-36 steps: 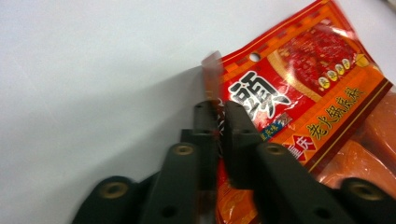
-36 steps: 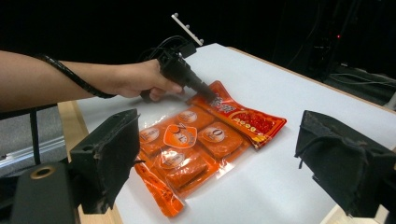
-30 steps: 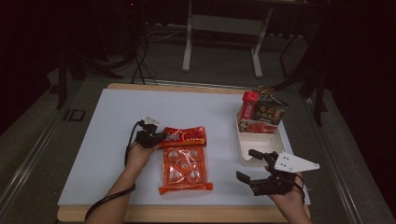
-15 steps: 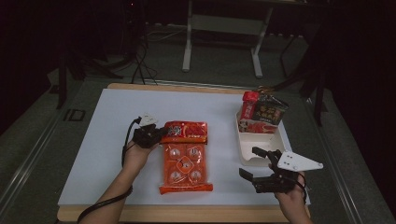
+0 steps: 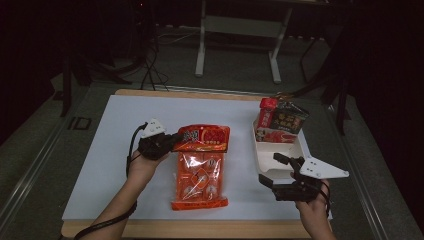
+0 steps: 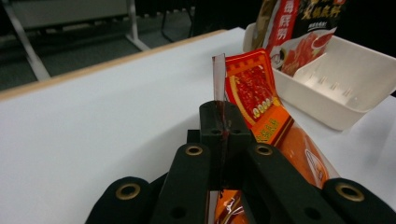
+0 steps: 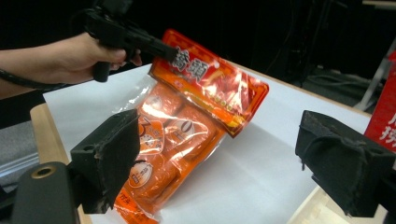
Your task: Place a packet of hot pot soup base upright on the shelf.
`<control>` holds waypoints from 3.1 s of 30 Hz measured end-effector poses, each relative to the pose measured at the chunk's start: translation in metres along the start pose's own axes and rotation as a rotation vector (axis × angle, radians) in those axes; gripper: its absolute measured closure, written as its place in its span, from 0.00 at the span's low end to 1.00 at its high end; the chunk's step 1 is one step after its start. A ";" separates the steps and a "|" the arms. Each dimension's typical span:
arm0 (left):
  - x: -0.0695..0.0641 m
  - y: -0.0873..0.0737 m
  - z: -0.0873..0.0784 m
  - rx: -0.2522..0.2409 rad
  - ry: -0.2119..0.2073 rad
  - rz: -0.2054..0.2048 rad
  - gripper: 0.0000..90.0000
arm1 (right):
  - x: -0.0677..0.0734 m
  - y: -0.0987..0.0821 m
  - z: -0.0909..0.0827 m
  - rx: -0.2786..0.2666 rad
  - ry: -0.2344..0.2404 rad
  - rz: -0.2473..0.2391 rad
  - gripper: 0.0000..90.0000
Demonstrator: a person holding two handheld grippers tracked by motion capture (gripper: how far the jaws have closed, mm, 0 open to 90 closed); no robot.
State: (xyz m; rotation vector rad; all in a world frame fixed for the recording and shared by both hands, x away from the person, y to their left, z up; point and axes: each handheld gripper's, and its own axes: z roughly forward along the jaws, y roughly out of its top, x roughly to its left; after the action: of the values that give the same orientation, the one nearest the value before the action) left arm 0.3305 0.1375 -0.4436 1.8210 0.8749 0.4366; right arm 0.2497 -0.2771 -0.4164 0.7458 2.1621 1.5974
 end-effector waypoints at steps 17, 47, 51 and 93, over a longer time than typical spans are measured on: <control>-0.036 0.023 -0.030 -0.131 -0.207 0.123 1.00 | -0.007 0.011 0.010 0.046 0.016 0.087 0.21; -0.047 0.012 -0.052 -0.208 -0.353 0.142 1.00 | -0.009 0.018 0.071 0.119 0.219 0.000 0.88; -0.048 0.012 -0.054 -0.202 -0.345 0.139 1.00 | -0.007 0.019 0.072 0.128 0.238 0.009 1.00; -0.061 0.023 -0.077 -0.313 -0.245 0.121 0.07 | -0.022 0.141 0.004 -0.059 0.161 -0.051 1.00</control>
State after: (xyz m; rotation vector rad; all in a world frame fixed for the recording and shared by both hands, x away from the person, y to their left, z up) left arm 0.2482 0.1371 -0.3852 1.6005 0.4996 0.3919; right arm 0.2981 -0.2556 -0.2837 0.5568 2.2140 1.7404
